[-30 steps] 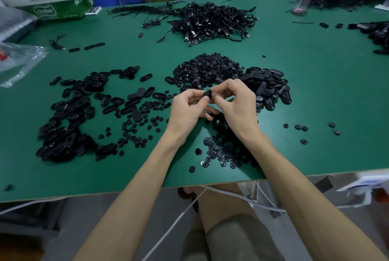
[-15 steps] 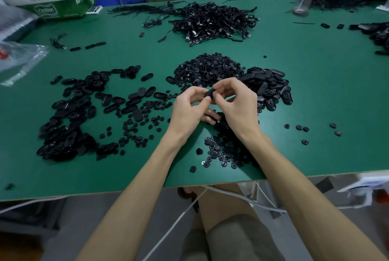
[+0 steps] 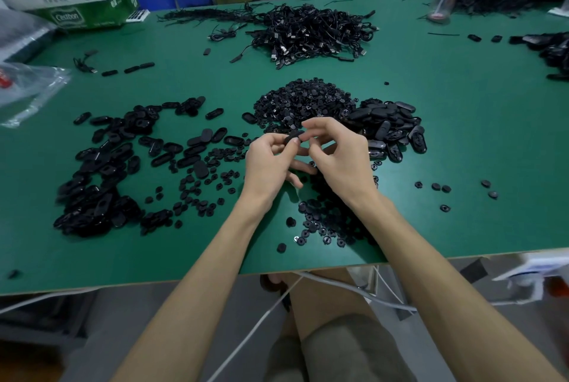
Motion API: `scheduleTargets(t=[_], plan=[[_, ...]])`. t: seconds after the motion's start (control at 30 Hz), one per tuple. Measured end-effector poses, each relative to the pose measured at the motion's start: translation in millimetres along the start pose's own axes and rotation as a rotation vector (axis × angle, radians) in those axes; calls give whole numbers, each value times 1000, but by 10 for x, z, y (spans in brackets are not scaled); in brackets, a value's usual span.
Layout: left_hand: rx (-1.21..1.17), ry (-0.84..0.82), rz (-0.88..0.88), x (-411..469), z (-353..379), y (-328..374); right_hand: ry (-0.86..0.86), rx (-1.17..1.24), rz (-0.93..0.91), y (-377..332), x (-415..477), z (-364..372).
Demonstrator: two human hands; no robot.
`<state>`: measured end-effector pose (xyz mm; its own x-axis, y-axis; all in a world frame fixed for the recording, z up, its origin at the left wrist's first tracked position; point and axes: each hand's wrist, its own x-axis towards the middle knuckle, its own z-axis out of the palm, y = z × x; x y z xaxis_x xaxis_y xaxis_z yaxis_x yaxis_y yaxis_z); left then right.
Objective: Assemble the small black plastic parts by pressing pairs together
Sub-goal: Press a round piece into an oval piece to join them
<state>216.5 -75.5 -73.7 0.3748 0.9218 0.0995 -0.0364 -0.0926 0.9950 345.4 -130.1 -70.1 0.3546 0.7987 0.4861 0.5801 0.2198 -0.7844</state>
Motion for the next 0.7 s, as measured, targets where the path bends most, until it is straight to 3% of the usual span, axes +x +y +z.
scheduleTargets(t=[0.23, 0.7], plan=[[-30, -17, 16, 7, 5, 10, 95, -28, 15, 2, 27, -14], [33, -55, 90, 4, -12, -8, 19, 2, 65, -31, 20, -35]])
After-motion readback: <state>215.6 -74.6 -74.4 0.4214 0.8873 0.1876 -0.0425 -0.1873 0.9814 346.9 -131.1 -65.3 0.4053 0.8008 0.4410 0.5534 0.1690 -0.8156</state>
